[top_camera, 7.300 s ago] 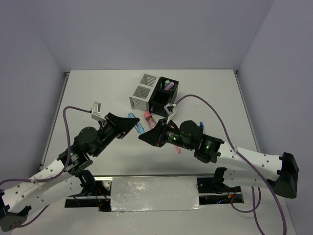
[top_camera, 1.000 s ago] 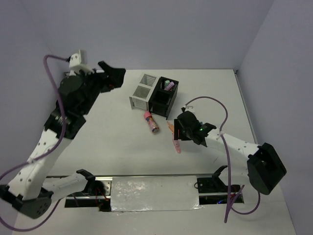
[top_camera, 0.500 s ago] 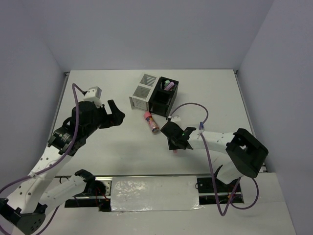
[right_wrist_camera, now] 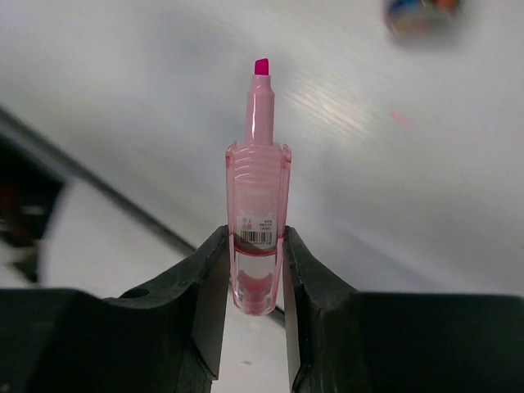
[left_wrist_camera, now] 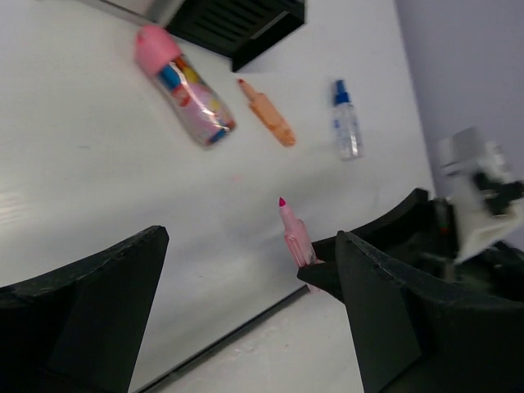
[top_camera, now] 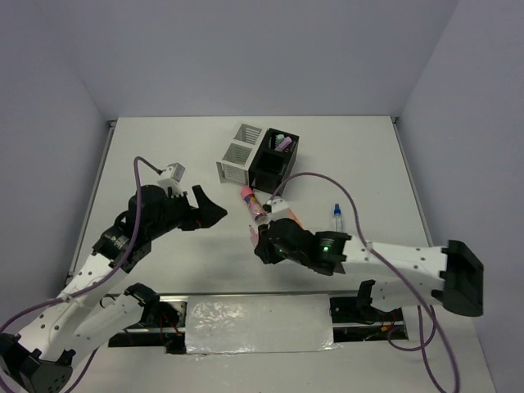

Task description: Sort the stationery into containers

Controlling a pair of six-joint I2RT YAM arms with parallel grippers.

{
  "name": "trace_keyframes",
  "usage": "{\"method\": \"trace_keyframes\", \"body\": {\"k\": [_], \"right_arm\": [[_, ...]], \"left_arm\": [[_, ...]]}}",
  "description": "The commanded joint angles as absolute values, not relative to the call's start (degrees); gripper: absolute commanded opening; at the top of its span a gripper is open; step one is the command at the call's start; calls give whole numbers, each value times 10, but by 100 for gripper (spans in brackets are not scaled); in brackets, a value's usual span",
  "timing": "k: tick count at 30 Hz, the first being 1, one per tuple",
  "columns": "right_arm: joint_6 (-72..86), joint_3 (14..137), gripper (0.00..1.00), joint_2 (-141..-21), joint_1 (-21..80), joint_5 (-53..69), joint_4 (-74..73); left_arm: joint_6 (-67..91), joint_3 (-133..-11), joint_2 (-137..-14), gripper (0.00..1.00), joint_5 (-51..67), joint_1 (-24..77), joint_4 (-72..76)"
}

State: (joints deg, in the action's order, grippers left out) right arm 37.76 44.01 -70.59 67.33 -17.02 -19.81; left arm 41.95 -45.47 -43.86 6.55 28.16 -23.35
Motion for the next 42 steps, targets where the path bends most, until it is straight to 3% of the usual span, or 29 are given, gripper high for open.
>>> {"method": "trace_keyframes", "body": {"k": [1, 13, 14, 15, 17, 19, 32, 33, 35, 37, 38, 39, 42], "right_arm": [[359, 446, 0, -606, 683, -153, -74], [314, 542, 0, -604, 694, -150, -88], [313, 550, 0, -609, 695, -156, -92], [312, 550, 0, -609, 696, -156, -93], [311, 550, 0, -606, 697, -156, -91], [309, 552, 0, -606, 699, -152, -90], [304, 568, 0, -642, 712, -178, -132], [304, 568, 0, -642, 713, -179, -132], [307, 566, 0, -637, 712, -183, -132], [309, 567, 0, -635, 712, -188, -135], [311, 569, 0, -635, 712, -195, -138], [312, 570, 0, -635, 712, -199, -143], [312, 573, 0, -635, 712, -207, -147]], "left_arm": [[487, -424, -417, 95, 164, 298, -78], [512, -439, -479, 88, 149, 363, 14], [513, -439, -483, 85, 149, 364, 23], [512, -440, -486, 73, 148, 365, 25], [510, -445, -491, 56, 143, 367, 20], [506, -446, -496, 46, 132, 367, 12], [482, -487, -507, 48, 53, 367, -45], [483, -485, -508, 35, 57, 367, -41], [483, -484, -513, 27, 62, 368, -39], [487, -478, -516, 32, 73, 367, -34], [488, -475, -517, 39, 76, 367, -30], [489, -468, -517, 55, 82, 368, -26], [490, -458, -514, 71, 83, 367, -20]]}}
